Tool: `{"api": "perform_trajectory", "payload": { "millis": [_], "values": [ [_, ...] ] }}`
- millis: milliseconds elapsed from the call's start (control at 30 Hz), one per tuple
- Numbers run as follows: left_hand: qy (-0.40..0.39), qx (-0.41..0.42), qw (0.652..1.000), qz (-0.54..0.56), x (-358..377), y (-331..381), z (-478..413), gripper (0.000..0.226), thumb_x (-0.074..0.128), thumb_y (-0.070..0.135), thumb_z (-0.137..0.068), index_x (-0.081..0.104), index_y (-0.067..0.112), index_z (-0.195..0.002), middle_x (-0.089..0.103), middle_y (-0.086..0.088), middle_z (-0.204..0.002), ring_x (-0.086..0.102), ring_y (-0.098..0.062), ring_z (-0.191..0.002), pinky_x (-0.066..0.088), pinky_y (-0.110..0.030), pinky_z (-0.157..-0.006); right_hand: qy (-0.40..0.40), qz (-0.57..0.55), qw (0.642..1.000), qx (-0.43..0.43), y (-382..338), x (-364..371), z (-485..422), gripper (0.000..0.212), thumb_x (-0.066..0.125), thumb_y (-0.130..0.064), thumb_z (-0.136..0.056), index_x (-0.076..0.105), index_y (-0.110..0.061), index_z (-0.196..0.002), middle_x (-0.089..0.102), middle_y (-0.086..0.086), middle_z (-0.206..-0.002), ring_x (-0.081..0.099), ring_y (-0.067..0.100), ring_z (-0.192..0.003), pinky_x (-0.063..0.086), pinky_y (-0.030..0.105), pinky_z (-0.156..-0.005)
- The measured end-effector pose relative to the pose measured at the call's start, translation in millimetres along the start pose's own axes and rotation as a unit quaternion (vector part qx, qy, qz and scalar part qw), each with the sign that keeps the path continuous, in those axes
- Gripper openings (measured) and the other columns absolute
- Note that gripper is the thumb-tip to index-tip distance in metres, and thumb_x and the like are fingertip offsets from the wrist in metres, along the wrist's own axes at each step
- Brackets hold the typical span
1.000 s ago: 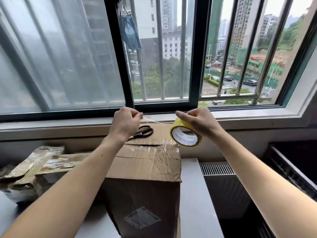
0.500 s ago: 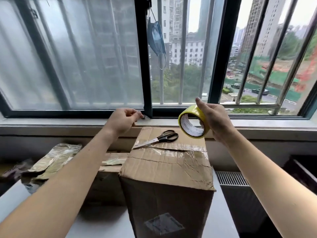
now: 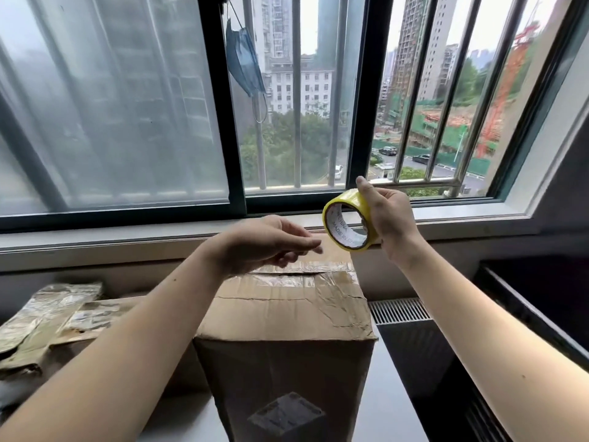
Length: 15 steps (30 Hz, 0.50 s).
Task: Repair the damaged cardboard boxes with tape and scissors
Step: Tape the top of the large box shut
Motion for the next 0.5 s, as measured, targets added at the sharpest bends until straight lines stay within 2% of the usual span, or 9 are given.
{"api": "perform_trajectory", "payload": {
  "millis": [67,167,200,300,400,500],
  "values": [
    [0.010,-0.025,0.991,-0.134,6.2,-5.2,-0.2,0.022,0.072,0.028,-0.087,0.074,0.008,-0.093,0.055,0.006,-0.065,0.041,-0.007,-0.057,0.029,-0.019,-0.053,0.001,0.003,1.000,0.006,2.9,-0.9,1.6,0.050,0.064,-0.041,-0.096,0.049,-0.020,-0.054,0.042,-0.011,-0.043,0.037,0.009,-0.041,0.033,0.021,-0.045],
    [0.072,-0.041,0.925,-0.370,6.3,-14.4,-1.3,0.022,0.077,0.044,-0.082,0.075,0.022,-0.086,0.058,0.017,-0.056,0.050,0.003,-0.054,0.030,-0.009,-0.046,-0.006,-0.001,1.000,0.013,7.8,1.7,3.1,0.046,0.064,-0.042,-0.095,0.052,-0.021,-0.057,0.043,-0.009,-0.046,0.039,0.013,-0.048,0.034,0.027,-0.052],
    [0.083,-0.037,0.913,-0.397,7.3,-18.3,-1.8,0.023,0.079,0.043,-0.080,0.075,0.022,-0.085,0.055,0.015,-0.055,0.050,0.002,-0.053,0.030,-0.009,-0.045,-0.007,-0.001,1.000,0.016,9.6,2.1,3.2,0.043,0.065,-0.042,-0.095,0.054,-0.020,-0.059,0.044,-0.009,-0.046,0.039,0.013,-0.048,0.035,0.028,-0.053],
    [0.093,-0.023,0.917,-0.388,11.8,-26.5,-2.3,0.028,0.083,0.041,-0.076,0.071,0.017,-0.084,0.052,0.009,-0.063,0.051,-0.001,-0.058,0.031,-0.010,-0.046,-0.014,-0.003,1.000,0.013,10.0,5.6,5.9,0.040,0.064,-0.040,-0.096,0.056,-0.018,-0.063,0.044,-0.009,-0.046,0.039,0.010,-0.045,0.034,0.026,-0.049],
    [0.108,-0.034,0.902,-0.416,13.7,-26.1,1.5,0.033,0.082,0.045,-0.075,0.068,0.019,-0.088,0.052,0.012,-0.073,0.053,0.008,-0.079,0.033,-0.007,-0.050,-0.030,-0.011,0.999,0.009,8.9,11.7,8.9,0.041,0.064,-0.037,-0.097,0.055,-0.019,-0.061,0.044,-0.011,-0.044,0.039,0.008,-0.041,0.034,0.023,-0.046],
    [0.129,-0.044,0.867,-0.479,16.8,-20.0,4.8,0.040,0.077,0.054,-0.076,0.065,0.022,-0.095,0.047,0.015,-0.078,0.048,-0.005,-0.075,0.033,-0.022,-0.057,-0.041,-0.008,0.999,0.002,7.3,16.5,10.9,0.041,0.064,-0.036,-0.097,0.057,-0.017,-0.061,0.043,-0.012,-0.043,0.037,0.007,-0.040,0.033,0.021,-0.044]
  ]
}}
Point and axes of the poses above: each hand's wrist, its own z-axis away from the middle knuckle, its own x-axis out of the palm, y = z × x, the point moved 8 cm from there along -z, towards the middle knuckle
